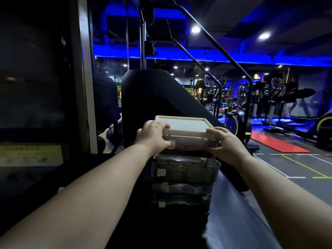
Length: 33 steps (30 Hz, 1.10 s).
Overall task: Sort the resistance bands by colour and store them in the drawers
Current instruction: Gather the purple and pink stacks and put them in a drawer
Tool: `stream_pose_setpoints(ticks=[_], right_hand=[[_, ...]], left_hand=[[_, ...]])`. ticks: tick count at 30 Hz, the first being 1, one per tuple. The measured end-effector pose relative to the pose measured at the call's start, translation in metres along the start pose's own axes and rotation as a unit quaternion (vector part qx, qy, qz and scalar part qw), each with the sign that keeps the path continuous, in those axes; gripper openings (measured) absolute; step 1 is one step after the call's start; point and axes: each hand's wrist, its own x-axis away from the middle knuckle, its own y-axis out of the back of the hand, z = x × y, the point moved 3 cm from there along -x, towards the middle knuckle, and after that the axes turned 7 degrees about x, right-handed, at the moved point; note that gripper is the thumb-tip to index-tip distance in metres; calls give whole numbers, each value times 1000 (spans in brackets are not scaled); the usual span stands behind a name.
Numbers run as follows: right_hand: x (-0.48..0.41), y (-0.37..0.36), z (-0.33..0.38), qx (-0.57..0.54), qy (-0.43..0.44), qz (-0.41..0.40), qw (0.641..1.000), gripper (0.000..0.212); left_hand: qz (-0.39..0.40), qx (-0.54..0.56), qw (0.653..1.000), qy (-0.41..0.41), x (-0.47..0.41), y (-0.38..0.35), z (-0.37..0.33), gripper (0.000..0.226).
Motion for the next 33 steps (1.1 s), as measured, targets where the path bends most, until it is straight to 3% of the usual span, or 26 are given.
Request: stream_pose_setpoints(ticks=[8, 25, 33], right_hand=[[-2, -2, 5, 55, -15, -59, 997, 31], [-3, -4, 7, 73, -19, -68, 995, 32], [0, -7, 15, 104, -15, -58, 993, 51]], left_hand=[[-43, -30, 999, -13, 3, -6, -6, 41], [-66, -29, 997, -7, 3, -11, -7, 42], [-36, 26, 999, -13, 6, -6, 0, 51]])
